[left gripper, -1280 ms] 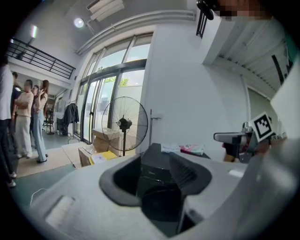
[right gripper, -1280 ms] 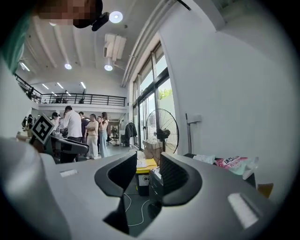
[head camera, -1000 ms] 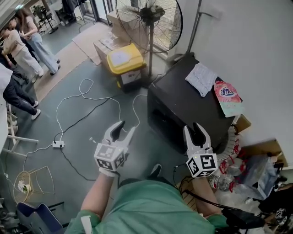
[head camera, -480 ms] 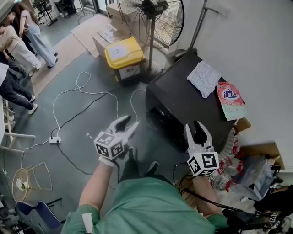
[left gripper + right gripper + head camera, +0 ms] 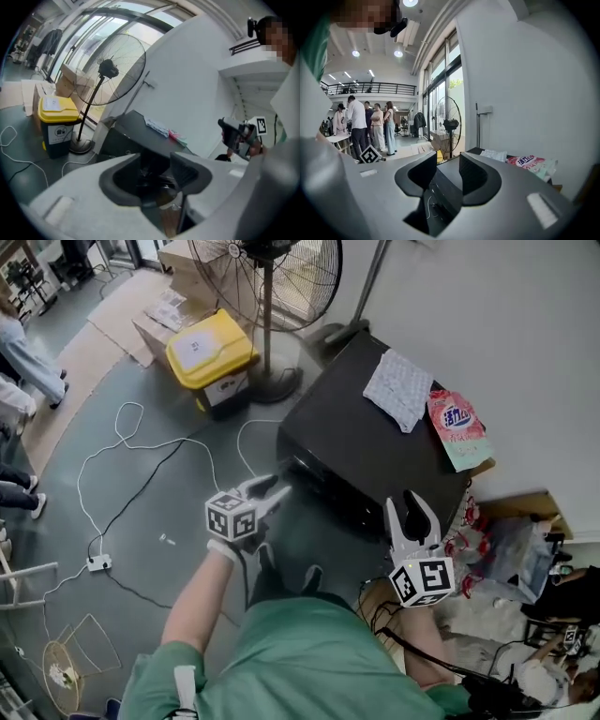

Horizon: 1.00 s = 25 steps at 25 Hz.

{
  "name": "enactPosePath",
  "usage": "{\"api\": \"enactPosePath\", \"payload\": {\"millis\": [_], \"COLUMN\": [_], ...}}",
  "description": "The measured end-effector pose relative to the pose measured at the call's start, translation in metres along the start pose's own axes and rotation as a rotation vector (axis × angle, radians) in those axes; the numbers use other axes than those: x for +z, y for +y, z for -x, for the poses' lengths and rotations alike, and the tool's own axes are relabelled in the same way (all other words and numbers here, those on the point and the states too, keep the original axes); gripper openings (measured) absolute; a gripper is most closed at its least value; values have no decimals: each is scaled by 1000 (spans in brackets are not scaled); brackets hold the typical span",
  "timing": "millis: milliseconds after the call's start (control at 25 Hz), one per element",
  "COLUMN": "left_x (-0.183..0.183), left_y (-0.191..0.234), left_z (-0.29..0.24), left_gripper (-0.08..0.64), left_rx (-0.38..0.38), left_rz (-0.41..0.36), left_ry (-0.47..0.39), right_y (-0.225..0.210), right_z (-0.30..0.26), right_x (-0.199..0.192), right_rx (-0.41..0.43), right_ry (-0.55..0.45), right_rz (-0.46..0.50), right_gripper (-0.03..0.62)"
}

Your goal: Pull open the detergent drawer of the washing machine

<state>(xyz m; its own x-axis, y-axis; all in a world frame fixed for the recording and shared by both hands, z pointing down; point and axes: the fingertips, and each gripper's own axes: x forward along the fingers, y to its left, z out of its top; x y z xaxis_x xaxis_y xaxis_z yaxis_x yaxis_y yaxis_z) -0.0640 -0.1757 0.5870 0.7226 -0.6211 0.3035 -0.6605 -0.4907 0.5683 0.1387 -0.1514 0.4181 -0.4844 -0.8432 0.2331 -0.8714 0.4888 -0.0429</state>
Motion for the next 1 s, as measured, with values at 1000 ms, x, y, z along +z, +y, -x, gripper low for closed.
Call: {"api": "enactPosePath", "payload": {"millis": [1000], "left_x": [-52], "left_y": [99], "left_z": [-151], "left_gripper": [371], "left_rx": [-330], "left_rz": [283], "left_ry": [236], "right_y": [-25], "right_z": [-10], "right_x": [-55], "right_rx": [-227], "right_ry": [133], "right_rz": [-63], "right_gripper": [149]}}
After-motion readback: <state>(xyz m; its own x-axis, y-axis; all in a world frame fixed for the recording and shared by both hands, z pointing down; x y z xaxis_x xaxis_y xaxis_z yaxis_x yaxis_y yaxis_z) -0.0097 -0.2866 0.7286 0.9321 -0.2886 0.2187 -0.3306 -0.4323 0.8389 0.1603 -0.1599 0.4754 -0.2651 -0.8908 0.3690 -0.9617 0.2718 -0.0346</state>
